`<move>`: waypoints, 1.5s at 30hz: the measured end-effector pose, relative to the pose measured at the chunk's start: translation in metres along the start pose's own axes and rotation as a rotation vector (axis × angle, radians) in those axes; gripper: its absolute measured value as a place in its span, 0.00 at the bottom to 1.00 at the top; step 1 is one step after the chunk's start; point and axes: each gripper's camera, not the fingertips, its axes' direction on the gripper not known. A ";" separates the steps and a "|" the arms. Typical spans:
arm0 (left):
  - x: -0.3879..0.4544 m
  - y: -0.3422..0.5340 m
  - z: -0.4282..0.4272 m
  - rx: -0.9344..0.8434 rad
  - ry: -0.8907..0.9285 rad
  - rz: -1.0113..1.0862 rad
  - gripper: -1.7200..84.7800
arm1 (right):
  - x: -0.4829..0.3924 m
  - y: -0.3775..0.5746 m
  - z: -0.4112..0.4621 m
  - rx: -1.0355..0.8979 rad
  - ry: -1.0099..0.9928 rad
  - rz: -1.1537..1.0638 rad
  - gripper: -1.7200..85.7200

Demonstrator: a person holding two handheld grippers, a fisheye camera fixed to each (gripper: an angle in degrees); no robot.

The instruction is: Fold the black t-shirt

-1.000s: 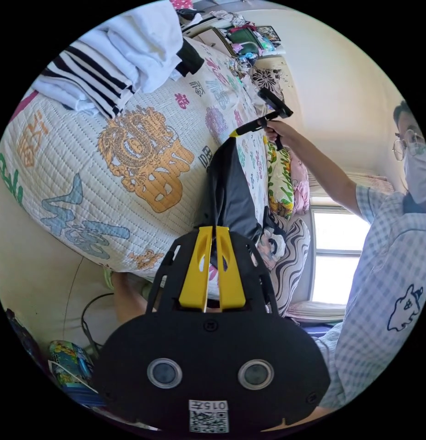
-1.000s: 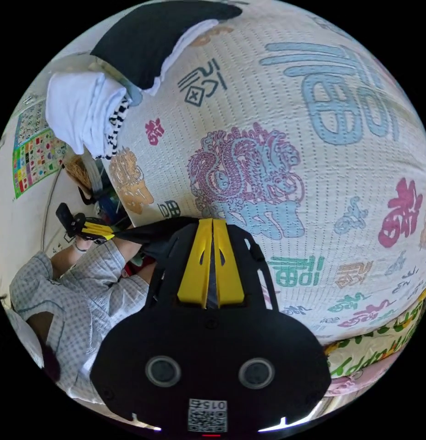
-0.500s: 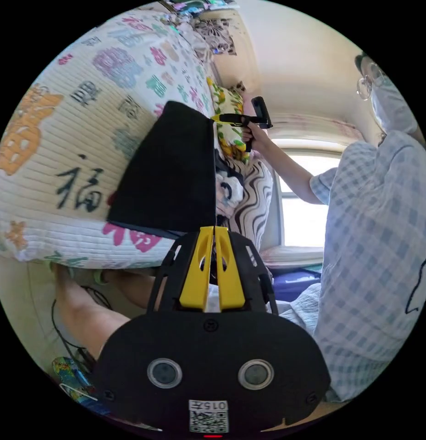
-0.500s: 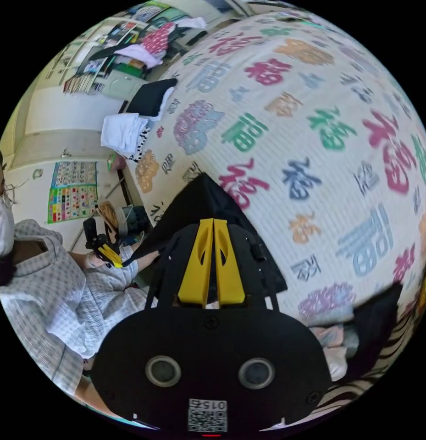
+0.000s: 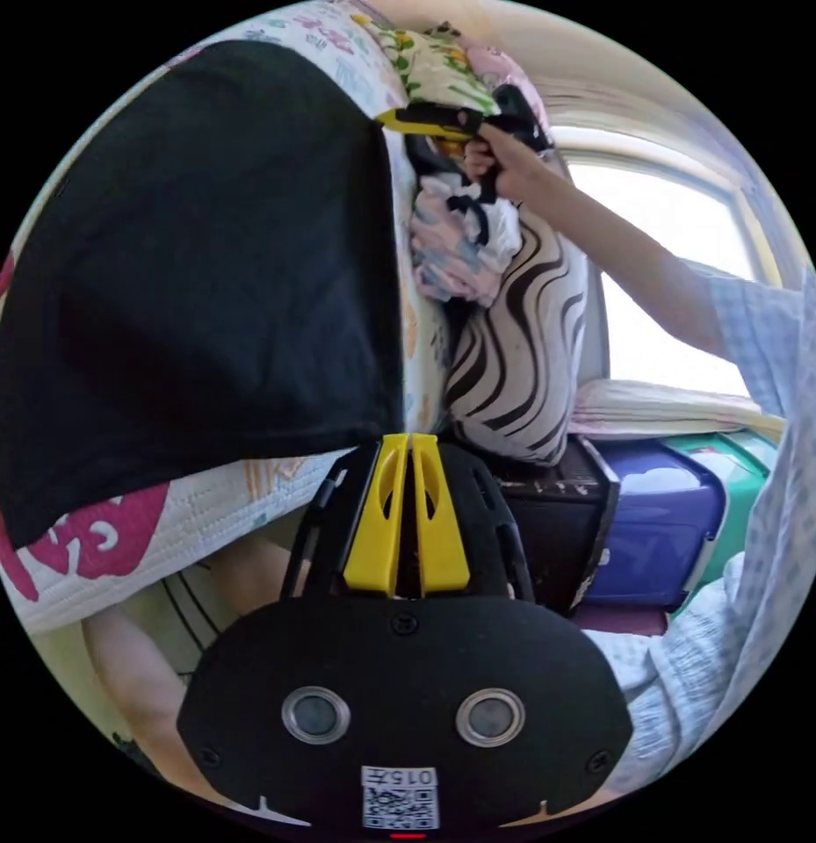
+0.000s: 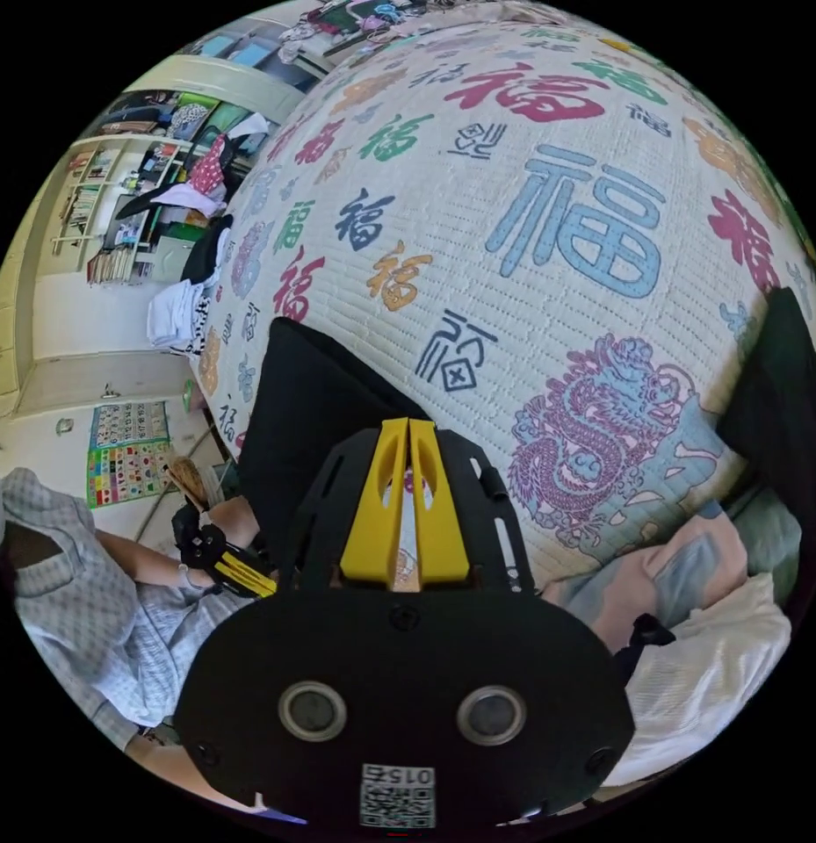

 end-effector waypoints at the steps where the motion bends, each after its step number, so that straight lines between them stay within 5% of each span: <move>1: -0.006 -0.011 0.016 -0.066 -0.022 -0.013 0.08 | 0.003 0.004 -0.001 -0.002 -0.008 0.007 0.02; 9: 0.011 -0.081 -0.010 -0.119 0.087 0.139 0.08 | 0.012 0.099 -0.071 0.252 -0.084 0.109 0.09; 14: -0.002 -0.208 -0.077 0.151 -0.356 0.253 0.09 | -0.010 0.122 -0.085 0.343 -0.121 0.061 0.09; 17: -0.016 -0.291 -0.082 0.154 -0.382 0.367 0.10 | -0.010 0.125 -0.085 0.335 -0.183 0.071 0.08; 23: -0.014 -0.435 -0.018 -0.397 -0.332 0.676 0.11 | -0.021 0.136 -0.086 0.267 -0.262 0.002 0.08; 29: -0.029 -0.520 0.066 -0.905 -0.135 0.640 0.11 | -0.016 0.156 -0.086 0.227 -0.247 0.073 0.04; 37: -0.038 -0.586 0.103 -1.083 -0.089 0.660 0.11 | -0.021 0.167 -0.120 0.310 -0.334 0.072 0.01; 45: -0.043 -0.617 0.141 -1.258 -0.042 0.723 0.06 | 0.002 0.187 -0.120 0.273 -0.197 0.237 0.01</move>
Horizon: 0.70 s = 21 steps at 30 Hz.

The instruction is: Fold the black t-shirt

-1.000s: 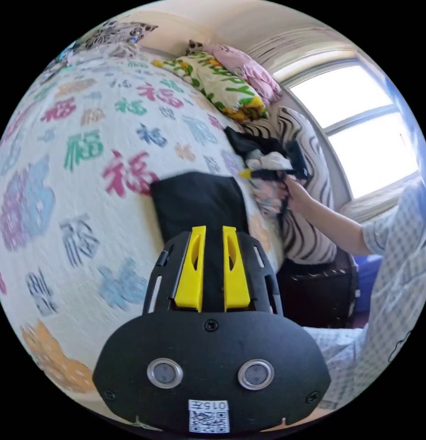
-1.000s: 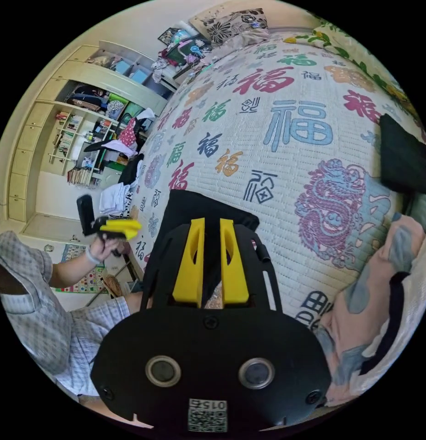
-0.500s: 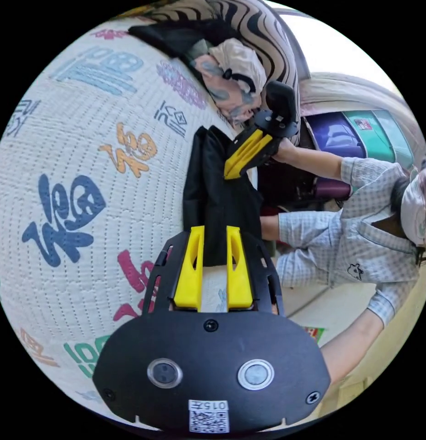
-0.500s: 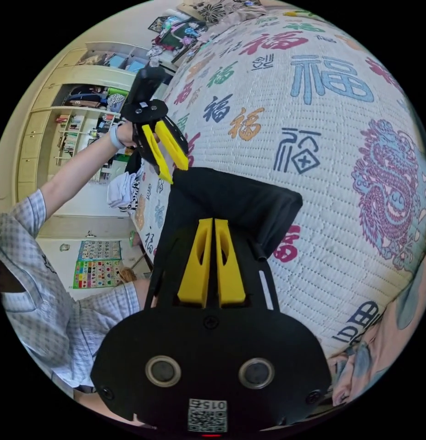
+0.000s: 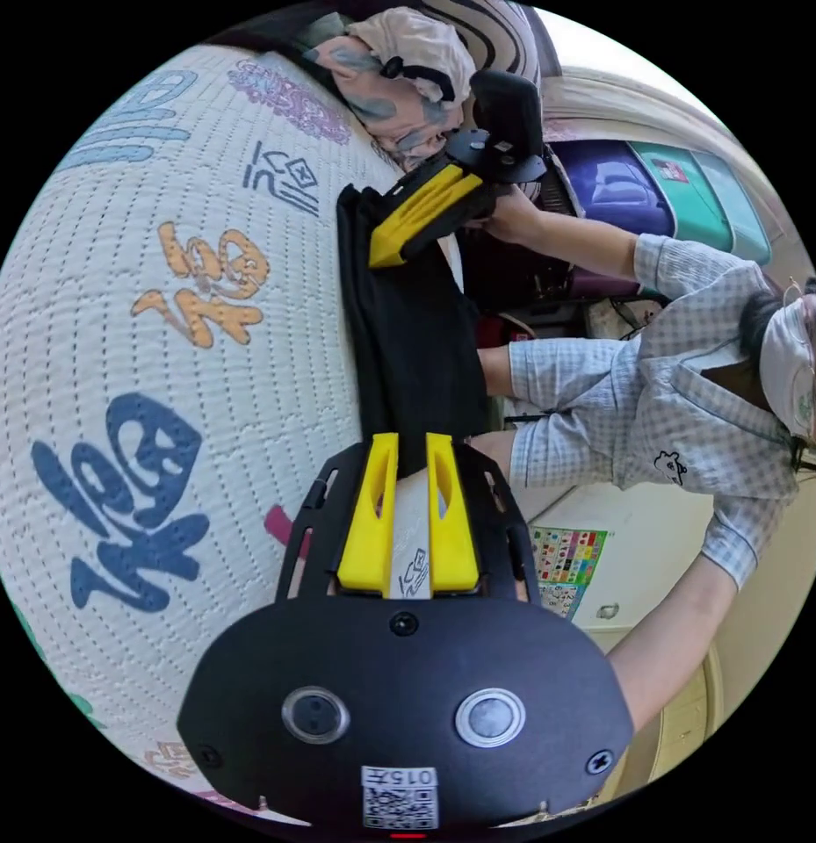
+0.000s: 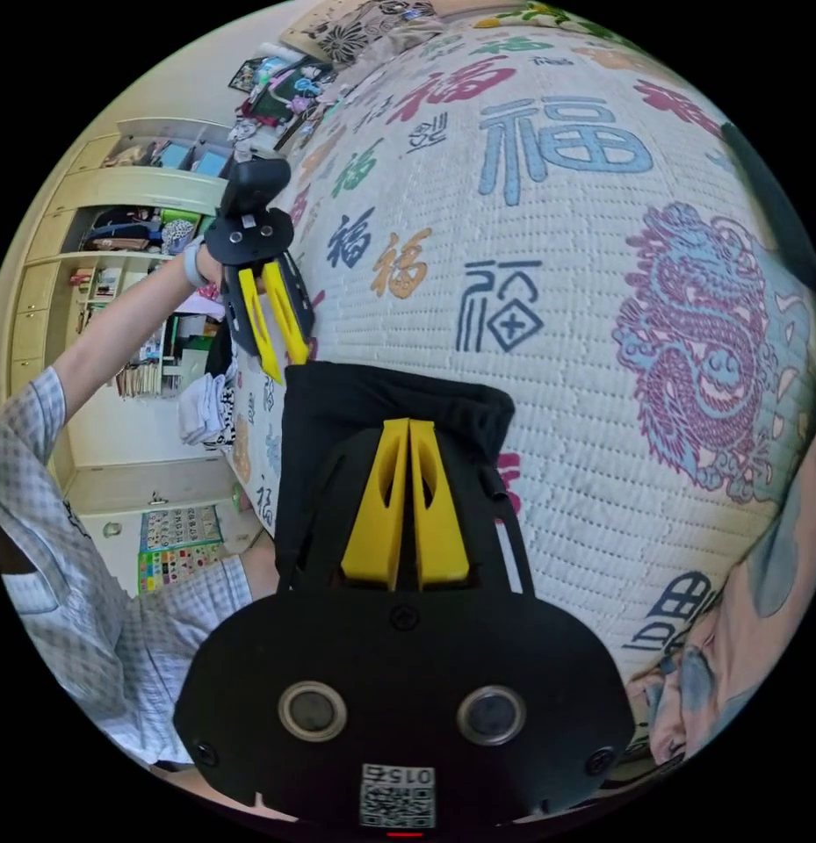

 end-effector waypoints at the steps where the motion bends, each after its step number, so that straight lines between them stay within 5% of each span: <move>1: -0.007 0.001 0.000 -0.093 -0.016 -0.014 0.04 | 0.002 0.002 -0.001 0.005 -0.007 0.008 0.01; 5: -0.025 0.008 -0.007 -0.175 -0.020 -0.053 0.02 | 0.004 0.010 -0.006 0.019 -0.021 0.031 0.01; 11: -0.019 0.005 -0.037 0.052 -0.043 0.047 0.04 | 0.005 0.023 -0.015 0.043 -0.064 0.062 0.01; 16: -0.031 -0.007 -0.013 -0.147 -0.028 0.037 0.04 | 0.003 0.029 -0.018 0.030 -0.074 0.061 0.01; 21: -0.035 0.009 -0.029 -0.067 -0.088 -0.001 0.01 | -0.005 0.035 -0.022 0.009 -0.021 0.044 0.01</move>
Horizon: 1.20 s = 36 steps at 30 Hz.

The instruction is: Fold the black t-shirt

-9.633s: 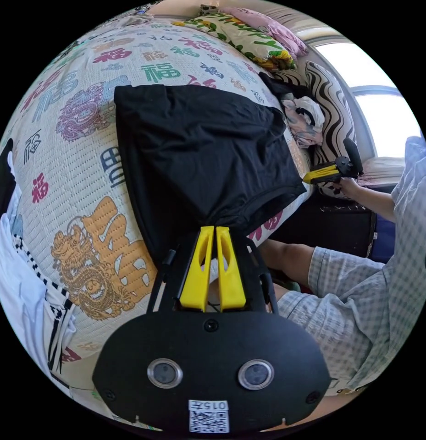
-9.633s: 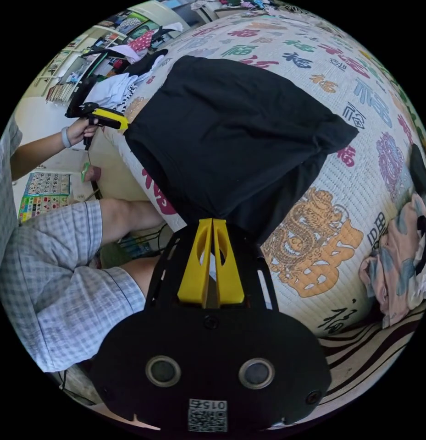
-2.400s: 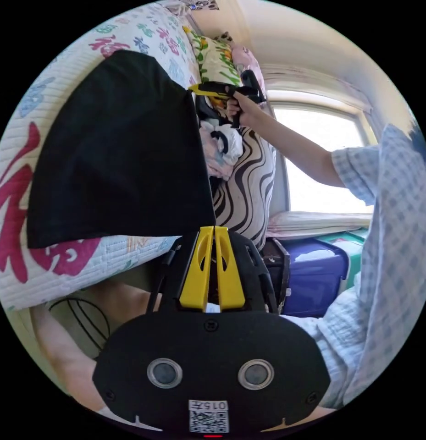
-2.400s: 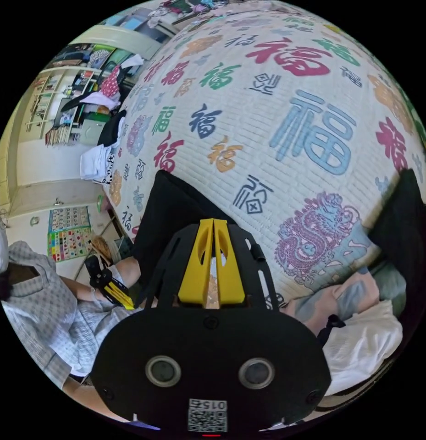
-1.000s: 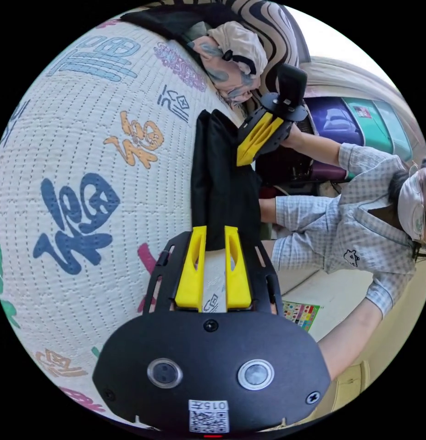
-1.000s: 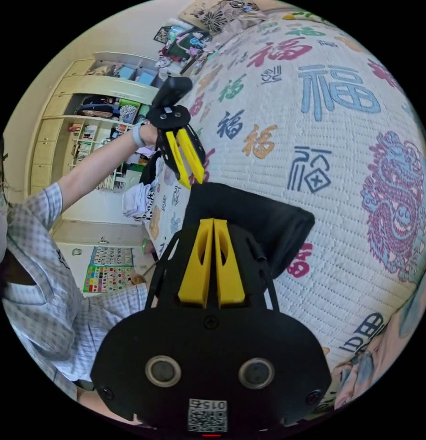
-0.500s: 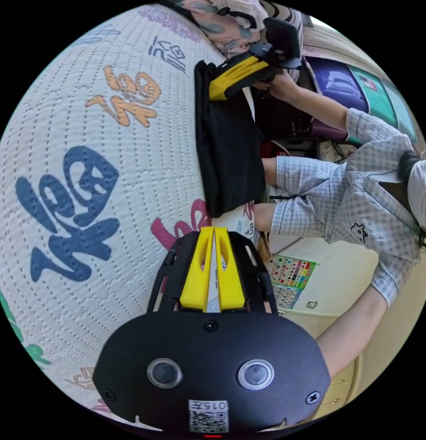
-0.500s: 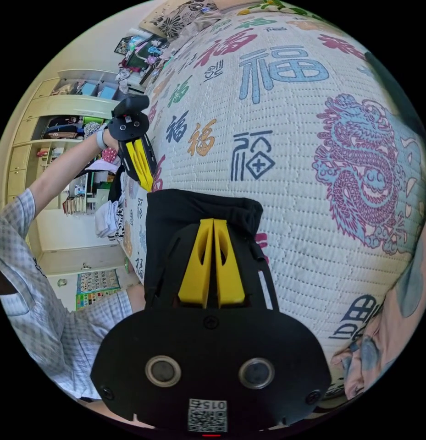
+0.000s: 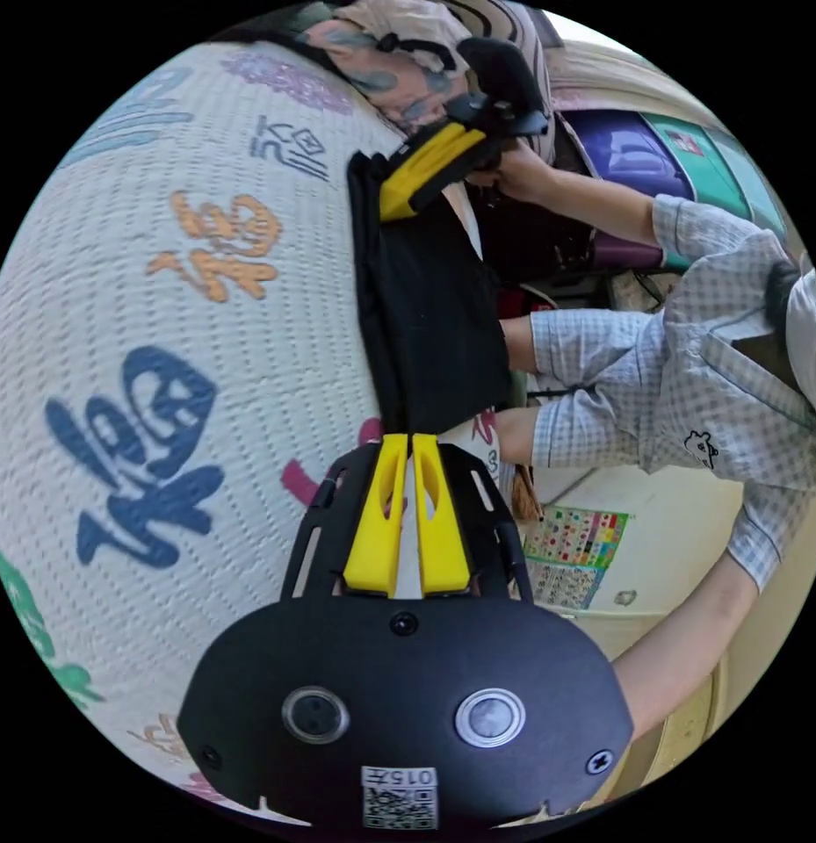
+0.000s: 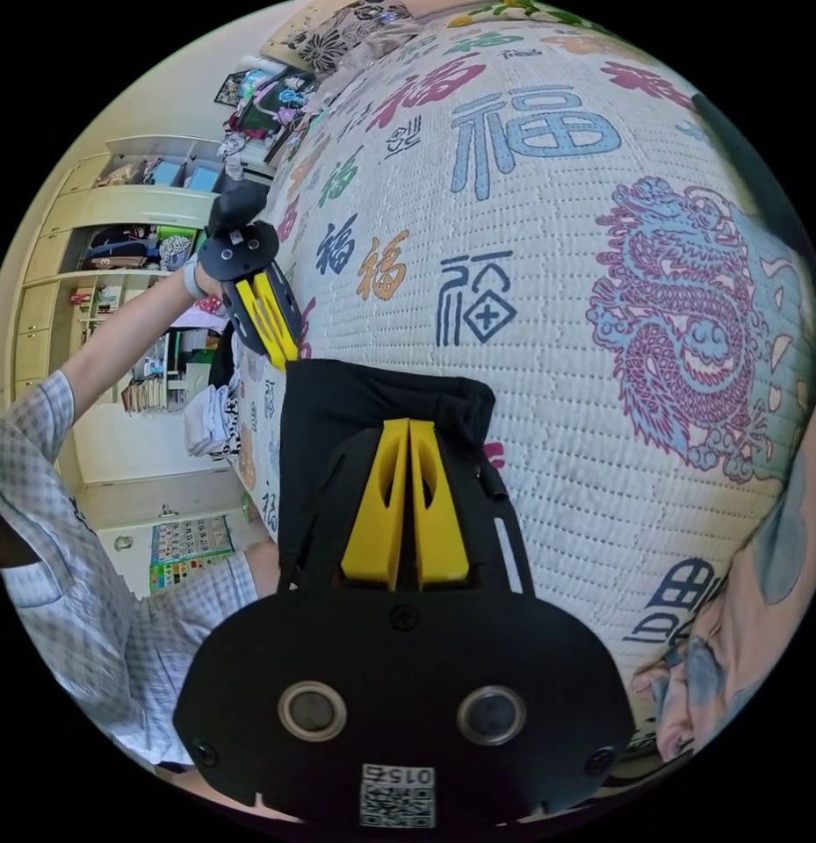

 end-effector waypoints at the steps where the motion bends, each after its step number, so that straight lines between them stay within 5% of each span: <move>1: -0.005 0.009 -0.006 0.035 -0.009 -0.040 0.01 | 0.000 0.001 -0.001 0.002 0.007 0.000 0.01; 6: -0.012 0.049 -0.017 0.113 -0.109 -0.210 0.01 | -0.003 0.009 -0.017 0.073 0.083 0.003 0.01; 11: 0.037 0.095 -0.015 0.552 -0.024 -0.262 0.02 | -0.003 0.032 -0.042 0.152 -0.045 -0.029 0.02; 17: 0.111 0.088 0.079 0.744 -0.019 -0.331 0.06 | -0.027 0.115 -0.025 -0.066 -0.062 -0.007 0.07; 25: 0.130 0.075 0.133 0.874 -0.033 -0.472 0.08 | -0.030 0.203 0.030 -0.267 -0.049 0.119 0.08; 31: 0.124 0.101 0.129 0.867 -0.128 -0.622 0.05 | -0.022 0.217 0.027 -0.195 -0.042 0.120 0.03; 36: 0.131 0.105 0.135 0.837 -0.137 -0.625 0.03 | -0.014 0.229 0.021 -0.160 -0.133 0.115 0.09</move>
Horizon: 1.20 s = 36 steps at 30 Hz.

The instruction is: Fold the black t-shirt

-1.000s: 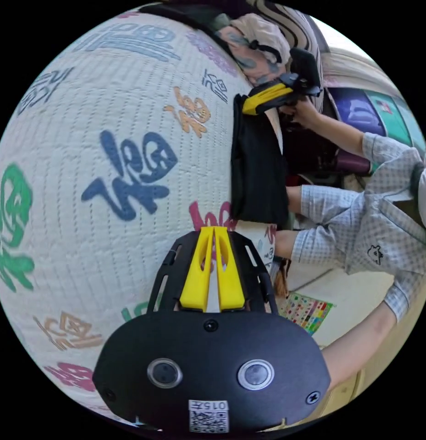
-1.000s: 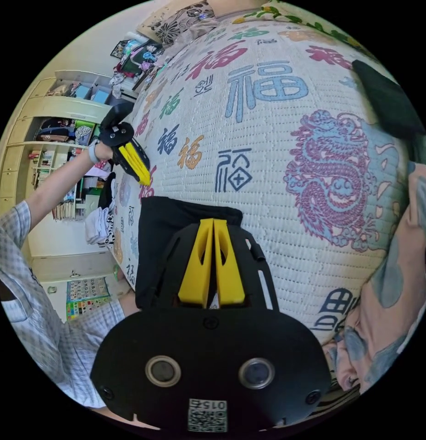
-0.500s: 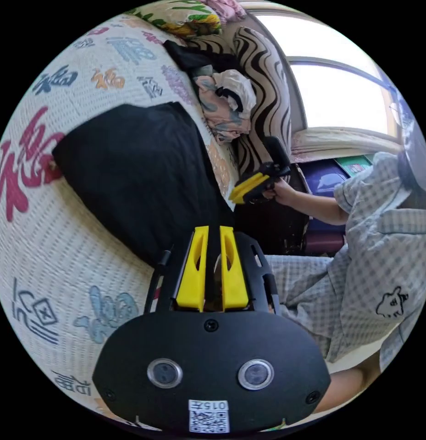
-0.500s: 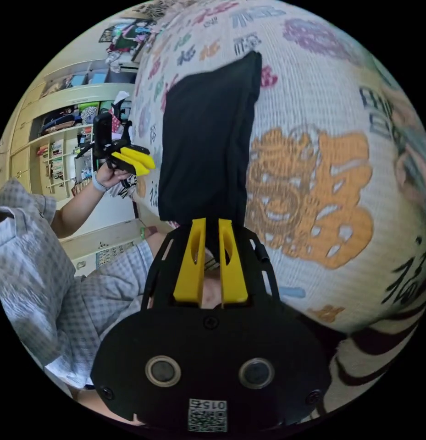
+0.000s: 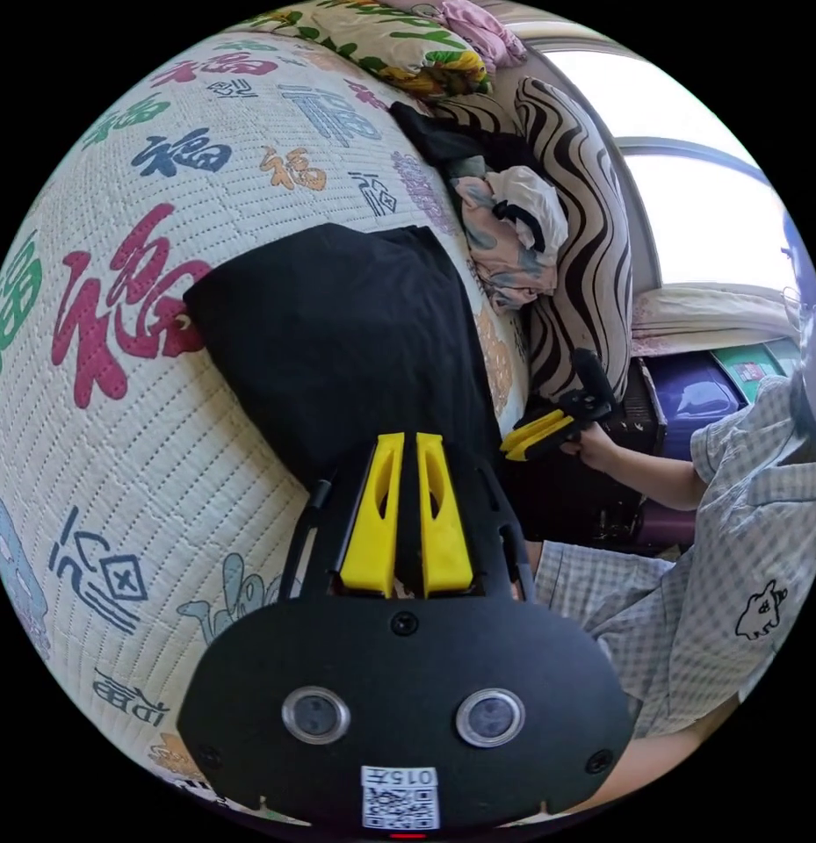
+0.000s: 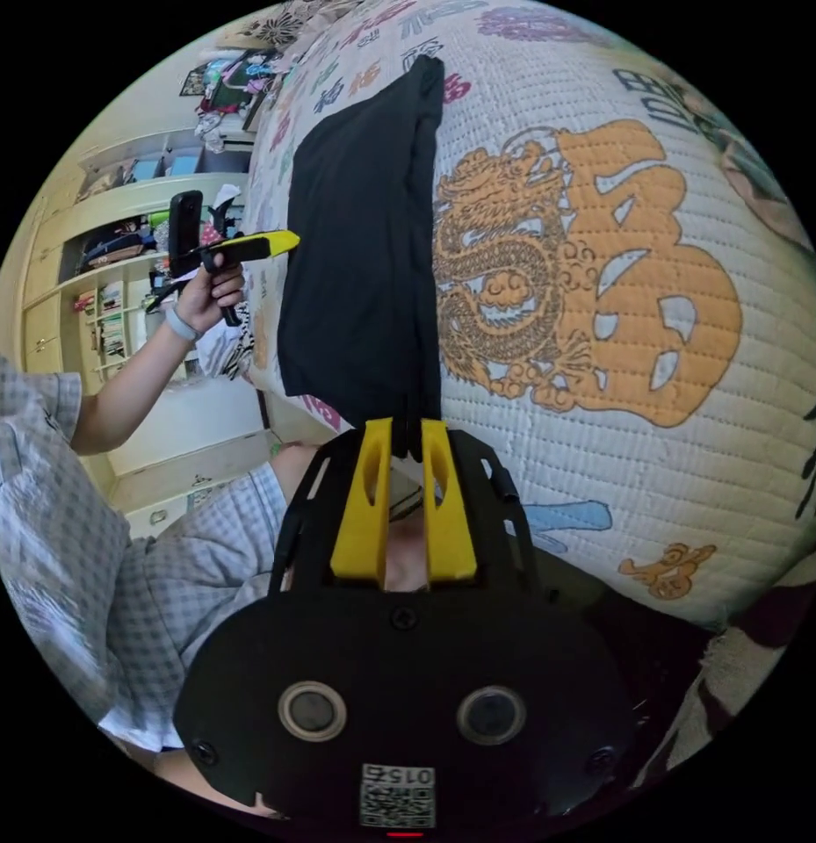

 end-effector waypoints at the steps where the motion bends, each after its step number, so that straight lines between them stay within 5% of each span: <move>1: 0.001 0.003 0.002 -0.011 0.002 -0.006 0.03 | 0.000 0.000 0.001 -0.002 -0.006 -0.005 0.08; 21: -0.012 0.066 -0.021 -0.004 -0.087 -0.073 0.02 | 0.010 0.023 -0.031 0.044 0.009 -0.002 0.03; 30: -0.067 0.121 -0.105 0.429 0.051 -0.210 0.12 | 0.022 -0.052 -0.126 0.354 -0.159 -0.175 0.16; 36: -0.115 0.115 -0.112 0.479 0.150 -0.209 0.16 | 0.033 -0.152 -0.126 0.257 -0.121 -0.213 0.15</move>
